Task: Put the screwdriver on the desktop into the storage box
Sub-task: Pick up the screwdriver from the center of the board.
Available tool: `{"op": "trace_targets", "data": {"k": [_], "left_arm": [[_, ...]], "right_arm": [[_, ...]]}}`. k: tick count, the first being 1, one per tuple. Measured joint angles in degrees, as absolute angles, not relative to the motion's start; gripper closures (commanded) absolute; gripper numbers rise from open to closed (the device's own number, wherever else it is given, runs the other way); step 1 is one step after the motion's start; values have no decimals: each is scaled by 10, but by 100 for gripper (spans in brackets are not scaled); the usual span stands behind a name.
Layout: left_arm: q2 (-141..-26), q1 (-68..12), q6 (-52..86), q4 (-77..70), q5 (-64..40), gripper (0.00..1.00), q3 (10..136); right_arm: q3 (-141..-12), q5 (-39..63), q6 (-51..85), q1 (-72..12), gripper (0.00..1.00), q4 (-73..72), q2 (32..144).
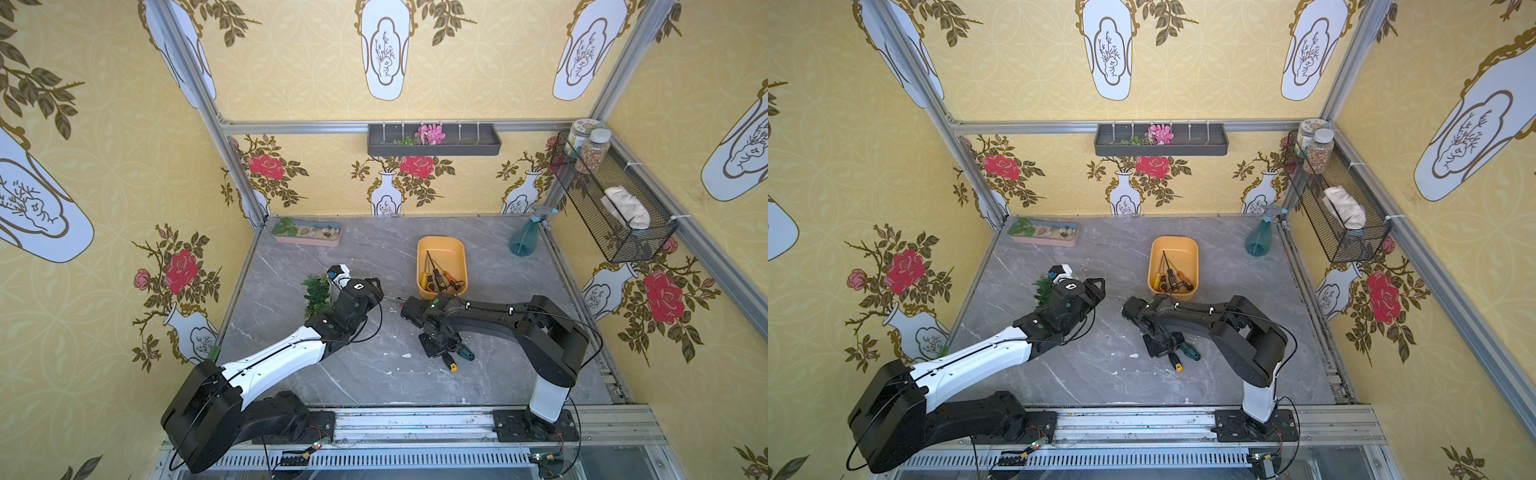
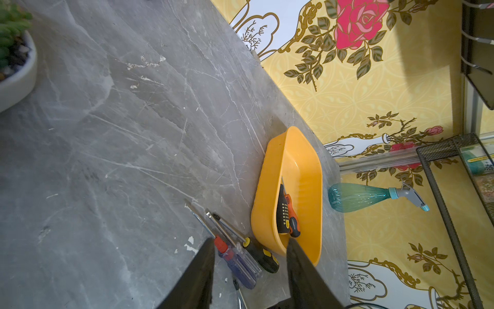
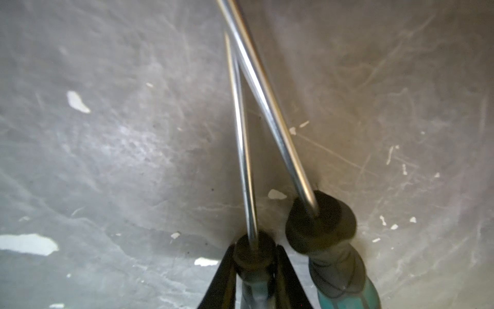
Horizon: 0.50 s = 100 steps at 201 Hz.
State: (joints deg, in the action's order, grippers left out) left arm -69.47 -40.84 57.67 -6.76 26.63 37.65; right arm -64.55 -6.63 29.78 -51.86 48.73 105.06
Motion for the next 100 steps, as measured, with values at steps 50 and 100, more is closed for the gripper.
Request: {"op": "trace_targets", "data": {"k": [50,100], "left_arm": [[-663,-403,578,-56,287,54,366],[-620,-384,581,-30,313,54,347]], "right_arm": [[-663,-53,310,-536,97,493,1039],[-733,-30,319,-509,100,502,994]]}}
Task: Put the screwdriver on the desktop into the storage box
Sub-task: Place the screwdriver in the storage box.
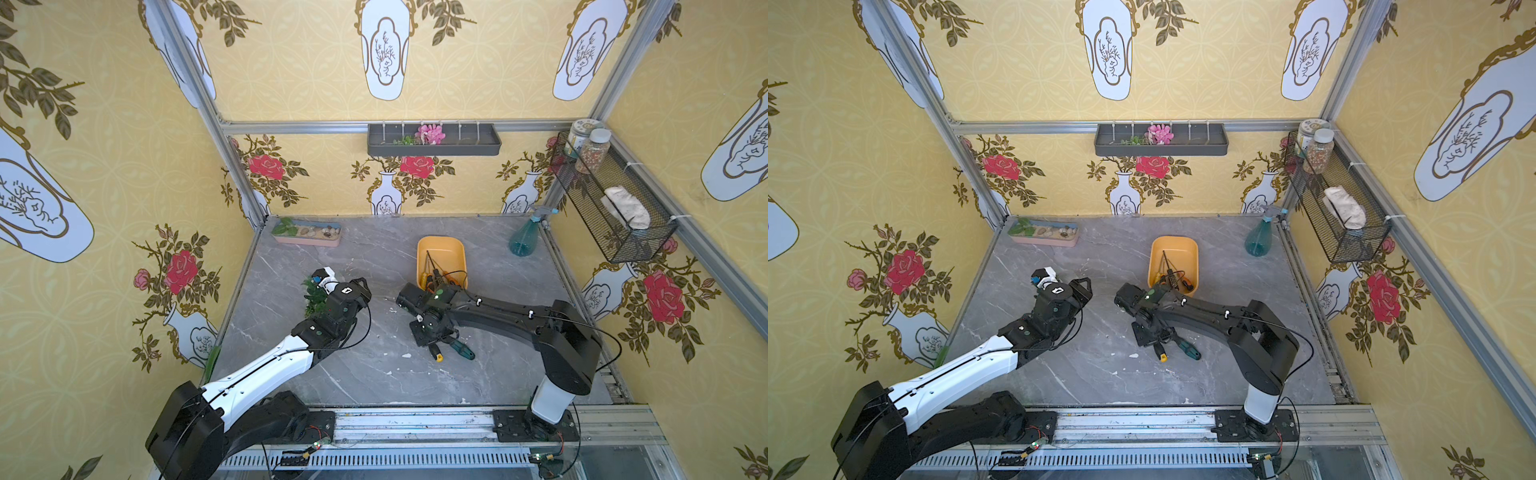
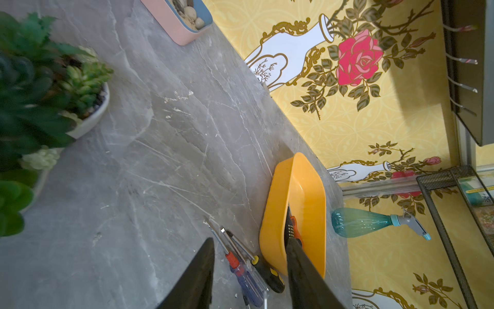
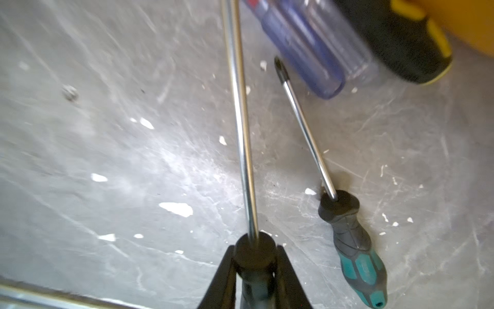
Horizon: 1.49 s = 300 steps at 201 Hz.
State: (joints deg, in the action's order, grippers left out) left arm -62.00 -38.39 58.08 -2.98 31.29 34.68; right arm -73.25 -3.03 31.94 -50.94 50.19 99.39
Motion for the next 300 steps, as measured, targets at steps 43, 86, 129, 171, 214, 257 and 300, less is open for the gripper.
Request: {"op": "trace_targets", "data": {"k": [43,86,129,171,214,257,300], "left_arm": [[-607,-370,581,-12,317,54,336],[-616,-359,585,-13,310,53,332],[-639,-347,582,-18,281,53,331],[-666,-337,575,-22,249,53,336],[-692,-330,569,-34,224,53,349],[-710,-328,564,-37,206,53,357],[-712,-325,559,-45,197,53,360]], "right_arm": [[-822,-1,312,-393,100,510,978],[-928,27,293,-261,100,512,1036],[-1045,43,259,-218,100,515,1156],[-1097,60,255,-221,100,520,1249],[-1107,77,269,-233,84,519,1301],[-1108,87,277,-239,50,509,1312],[-1079,67,275,-237,46,509,1246]]}}
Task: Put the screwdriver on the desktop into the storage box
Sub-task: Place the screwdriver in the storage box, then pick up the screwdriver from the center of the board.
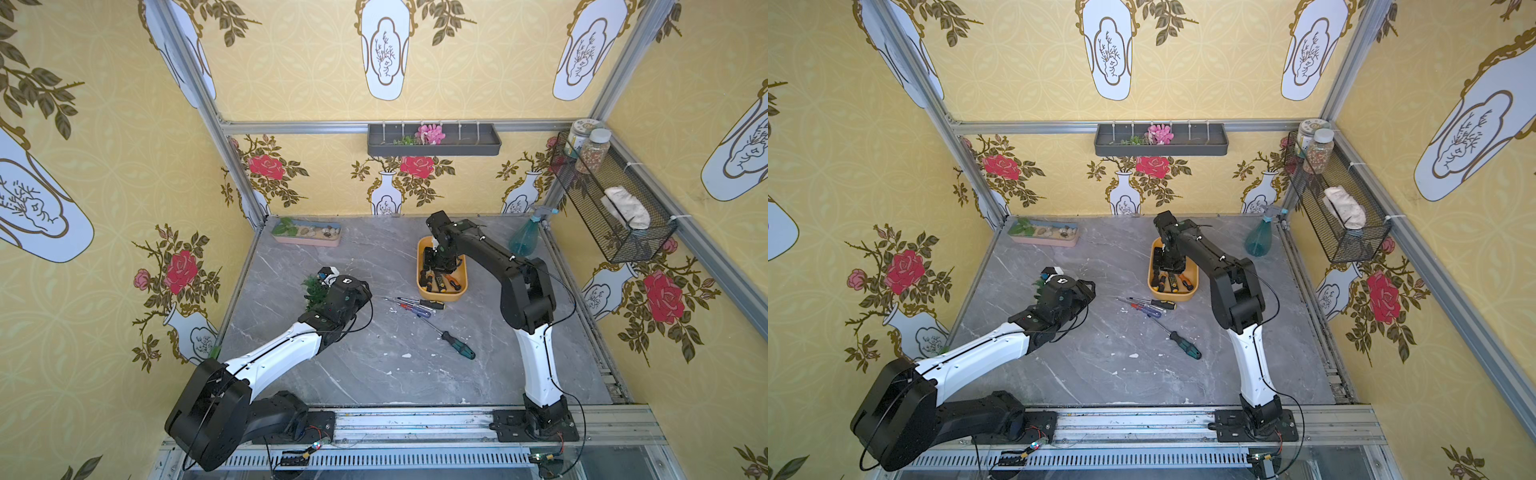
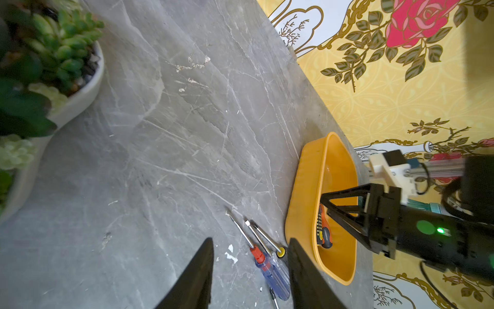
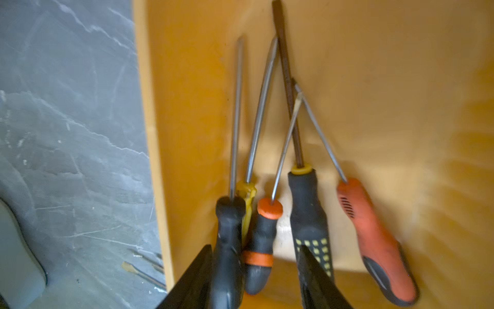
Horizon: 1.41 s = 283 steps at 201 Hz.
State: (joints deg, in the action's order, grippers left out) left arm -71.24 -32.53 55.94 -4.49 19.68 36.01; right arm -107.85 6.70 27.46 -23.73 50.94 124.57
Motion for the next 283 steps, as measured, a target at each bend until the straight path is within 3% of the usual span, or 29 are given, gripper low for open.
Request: {"op": "trace_targets", "data": {"k": [48,99,148,234,283], "left_arm": [[-708,-325,560,-49,193,53,359],[-708,-323,560,-60,191,53,355],[-698,-323,570,-62,190,53,340],[-654,-323,600,-60,182,52,302],[-642,-323,605,-59,182,52,297]], "right_arm": [[-900,46,204,-249,44,496,1060],[-761,42,142,-337,40,537,946],[-687,26,159,-390,40,555,953],[-670,-20,177,-428,61,519,1024],[-668,-77,173,-450,62,513,1041]]}}
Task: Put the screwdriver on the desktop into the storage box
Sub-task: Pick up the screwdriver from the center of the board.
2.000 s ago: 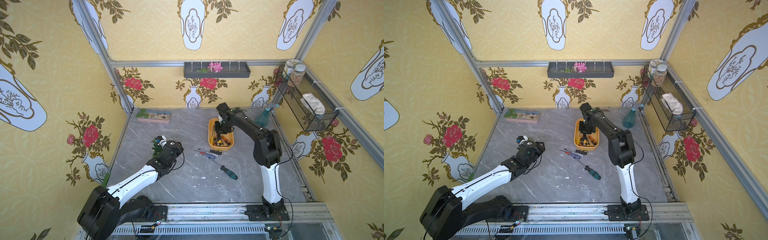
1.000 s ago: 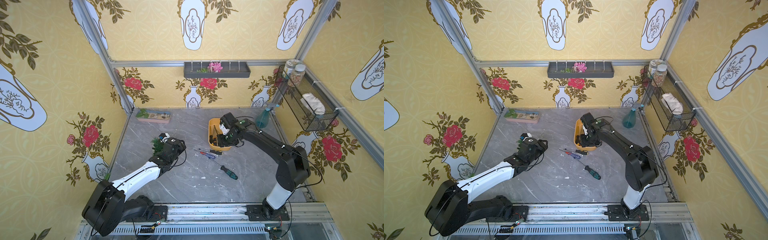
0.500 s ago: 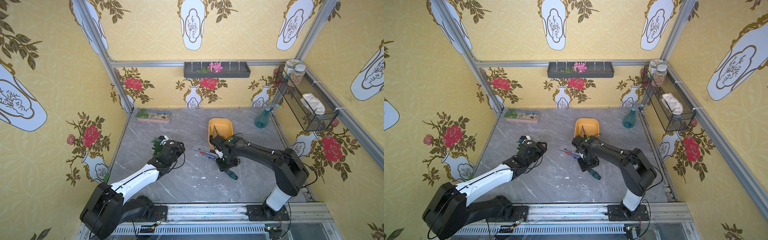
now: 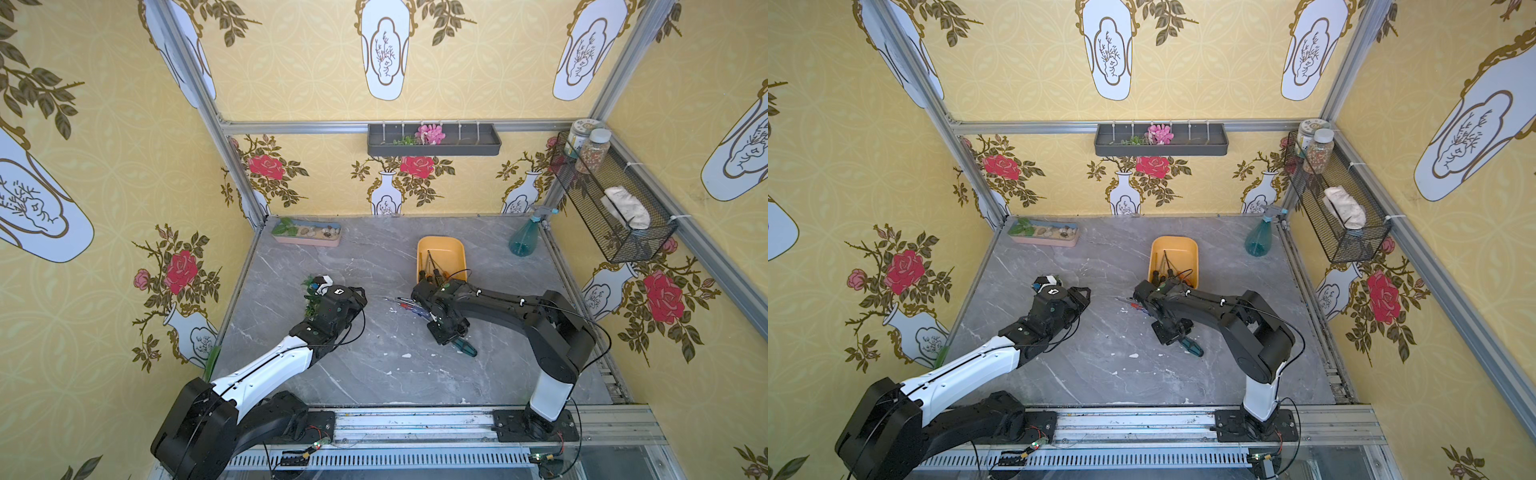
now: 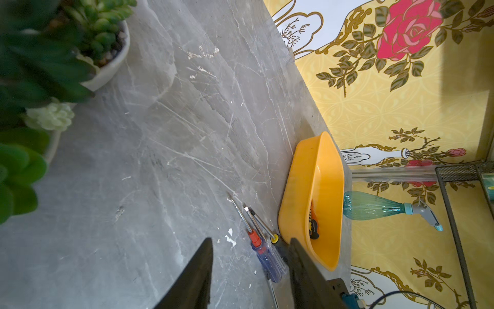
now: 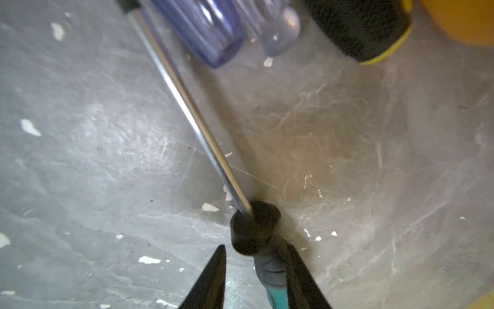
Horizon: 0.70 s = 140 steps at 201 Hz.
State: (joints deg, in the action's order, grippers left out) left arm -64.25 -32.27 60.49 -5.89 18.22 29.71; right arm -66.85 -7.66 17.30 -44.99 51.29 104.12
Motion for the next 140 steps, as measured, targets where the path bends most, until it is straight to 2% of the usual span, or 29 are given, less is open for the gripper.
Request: {"op": "trace_targets", "data": {"k": [41,140], "left_arm": [[-642,-323,607,-59,182,52,297],[-638,-323,607,-58,183,52,295]], "right_arm": [[-661,-52,176,-457,63,502,1054],[-671,-48,175,-486,89,508,1053]]}}
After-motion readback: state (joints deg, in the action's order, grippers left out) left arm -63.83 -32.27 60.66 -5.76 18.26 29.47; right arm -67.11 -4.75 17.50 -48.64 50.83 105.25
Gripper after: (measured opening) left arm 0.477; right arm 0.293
